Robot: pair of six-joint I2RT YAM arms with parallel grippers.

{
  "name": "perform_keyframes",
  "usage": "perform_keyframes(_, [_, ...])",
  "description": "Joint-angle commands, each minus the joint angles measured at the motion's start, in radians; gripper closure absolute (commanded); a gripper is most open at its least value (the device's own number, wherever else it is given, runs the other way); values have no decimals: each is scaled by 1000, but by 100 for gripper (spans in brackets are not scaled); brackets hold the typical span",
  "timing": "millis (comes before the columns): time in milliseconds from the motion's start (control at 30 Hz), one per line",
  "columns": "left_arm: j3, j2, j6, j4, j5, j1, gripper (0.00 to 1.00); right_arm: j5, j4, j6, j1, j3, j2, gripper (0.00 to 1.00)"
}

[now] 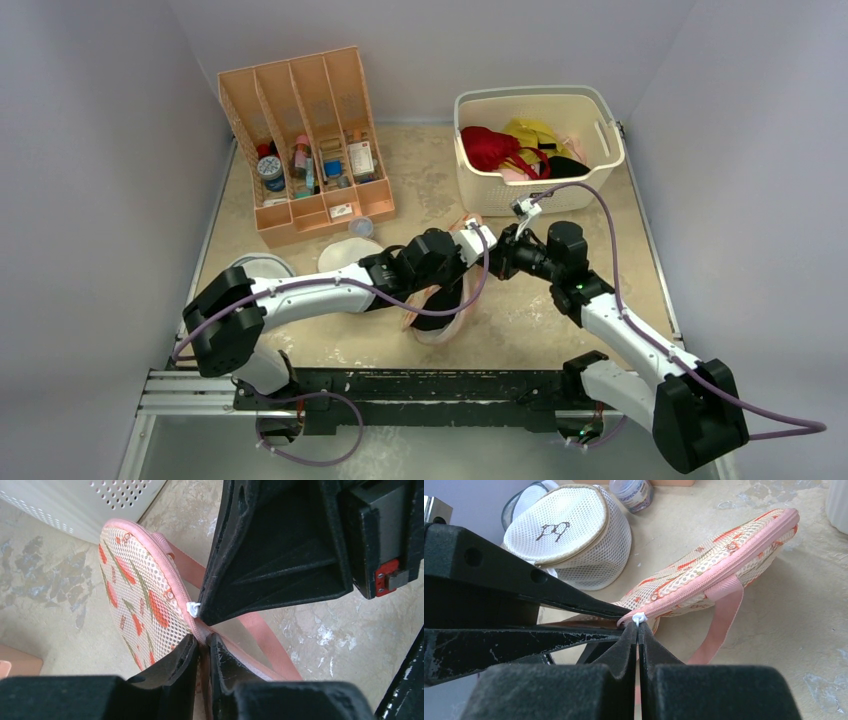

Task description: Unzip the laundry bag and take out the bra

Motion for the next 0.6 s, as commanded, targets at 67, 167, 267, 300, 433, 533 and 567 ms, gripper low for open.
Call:
perform_keyframes(67, [48,-1,26,4,-7,-3,97,16,4,1,5,33,-16,100])
perform_keyframes(167, [51,-2,39,-9,-3,-2,100,47,-24,3,5,42,-15,100])
perform_keyframes(267, [53,-9,58,-20,2,-3,100,102,-56,33,5,44,-17,100])
perform_keyframes(300, [53,-12,62,-22,8,-3,100,133,-67,34,4,48,-19,100])
perform_keyframes(433, [50,-26,83,-29,58,-5,100,294,-123,15,1,73,-6,100])
perform_keyframes(533, [50,-32,90,-34,97,-4,100,385,-125,-7,-10,89,38,100])
perform_keyframes(567, [51,-32,90,-35,104,-5,100,395,-120,-9,-22,92,57,100])
